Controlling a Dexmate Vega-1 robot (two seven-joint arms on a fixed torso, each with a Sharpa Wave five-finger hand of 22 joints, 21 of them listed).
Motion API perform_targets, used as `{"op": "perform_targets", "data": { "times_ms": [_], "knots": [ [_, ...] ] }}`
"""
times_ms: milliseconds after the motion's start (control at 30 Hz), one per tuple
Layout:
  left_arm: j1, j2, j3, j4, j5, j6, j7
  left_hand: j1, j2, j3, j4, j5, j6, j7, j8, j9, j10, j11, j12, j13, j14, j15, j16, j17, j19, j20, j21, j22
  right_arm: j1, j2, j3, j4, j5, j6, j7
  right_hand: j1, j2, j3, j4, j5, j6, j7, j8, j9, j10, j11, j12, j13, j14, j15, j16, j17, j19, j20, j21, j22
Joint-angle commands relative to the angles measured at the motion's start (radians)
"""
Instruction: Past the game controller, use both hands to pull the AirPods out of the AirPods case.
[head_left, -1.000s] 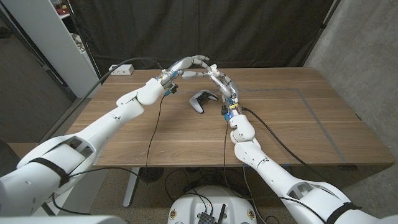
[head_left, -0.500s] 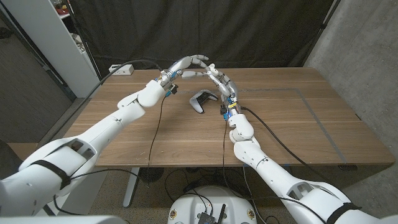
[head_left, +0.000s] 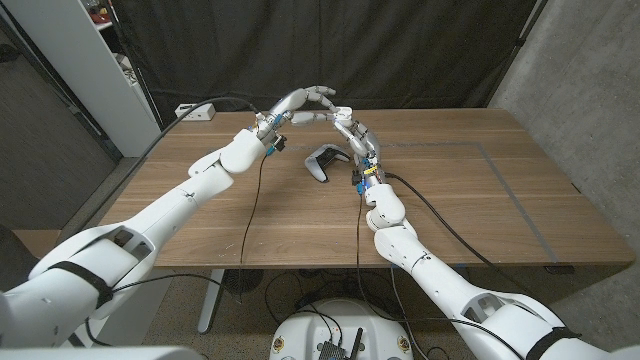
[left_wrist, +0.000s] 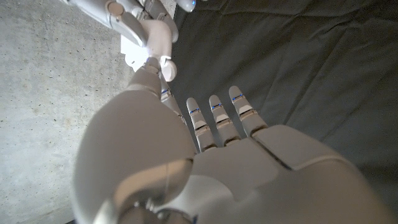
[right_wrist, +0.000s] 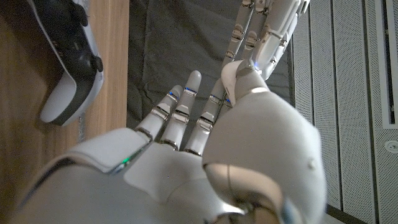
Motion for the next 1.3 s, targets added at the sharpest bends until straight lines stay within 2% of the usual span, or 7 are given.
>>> {"op": "perform_targets", "data": {
  "times_ms": [33,467,767,900,1067,1300],
  "knots": [
    [0.019,0.014,-0.023,-0.03,-0.004,0.009,0.008,0.005,0.007,0.002,-0.005,-0.005,0.008,0.003,0.008,0.039,0.008,-0.001,0.005,0.002,0.005,-0.088,0.009,0.006,0.007,-0.002,0.01,0.004,-0.002,-0.002,0.004,-0.003,-0.012,-0.009,-0.039,0.002,0.011,0.005,-0.002,0.006,0.099,-0.025,0.041,0.032,-0.001,-0.006,0.005,0.003,0.009,-0.17,-0.003,0.005,0.005,0.003,-0.001,0.003],
    [0.04,0.019,-0.038,-0.058,-0.03,0.005,-0.003,0.008,0.01,-0.002,-0.008,-0.014,0.008,-0.004,0.016,0.053,0.012,0.0,0.005,0.005,0.006,-0.089,0.008,0.009,0.006,-0.004,0.015,0.007,-0.01,-0.01,0.006,-0.024,0.0,-0.034,-0.045,0.002,0.011,0.006,-0.003,0.006,0.1,-0.024,0.042,0.031,0.001,-0.005,0.004,0.002,0.011,-0.169,-0.006,0.008,0.005,0.007,-0.002,0.003],
    [0.079,0.024,-0.065,-0.106,-0.184,0.049,-0.094,0.007,0.01,-0.006,-0.008,-0.02,0.007,-0.001,0.019,0.059,0.009,0.001,0.002,0.007,-0.001,-0.087,0.005,0.01,0.002,-0.002,0.017,0.008,-0.029,-0.026,0.017,-0.064,0.012,-0.062,-0.066,0.002,0.01,0.006,-0.003,0.006,0.099,-0.026,0.042,0.032,0.001,-0.007,0.004,0.004,0.013,-0.17,-0.007,0.01,0.005,0.006,-0.002,0.003],
    [0.113,0.043,-0.083,-0.158,-0.231,0.102,-0.118,0.009,0.011,-0.009,-0.01,-0.025,0.006,-0.003,0.02,0.062,-0.002,0.006,-0.004,0.009,-0.02,-0.073,-0.003,0.011,-0.03,0.011,0.007,0.007,-0.03,-0.031,0.02,-0.066,0.011,-0.061,-0.069,0.002,0.01,0.006,-0.003,0.006,0.1,-0.024,0.042,0.032,0.0,-0.007,0.003,0.003,0.014,-0.17,-0.008,0.011,0.004,0.006,-0.002,0.003],
    [0.162,0.078,-0.106,-0.237,-0.238,0.179,-0.109,0.015,0.007,-0.017,-0.017,-0.035,0.008,-0.002,0.02,0.063,-0.029,0.029,-0.018,0.012,-0.09,-0.044,-0.033,0.003,-0.109,0.037,-0.029,-0.006,-0.027,-0.035,0.022,-0.065,0.007,-0.056,-0.069,0.002,0.01,0.007,-0.004,0.007,0.1,-0.024,0.042,0.03,0.002,-0.007,0.003,0.003,0.013,-0.17,-0.009,0.012,0.005,0.007,-0.002,0.003],
    [0.229,0.131,-0.144,-0.335,-0.275,0.284,-0.107,0.019,0.004,-0.025,-0.022,-0.041,0.016,-0.004,0.018,0.059,-0.06,0.032,-0.034,0.012,-0.155,-0.028,-0.05,-0.008,-0.154,0.05,-0.056,-0.02,-0.027,-0.035,0.025,-0.06,0.005,-0.046,-0.073,0.002,0.01,0.006,-0.004,0.007,0.098,-0.023,0.042,0.031,0.001,-0.007,0.003,0.004,0.015,-0.17,-0.009,0.014,0.005,0.007,-0.002,0.003]
  ]
}}
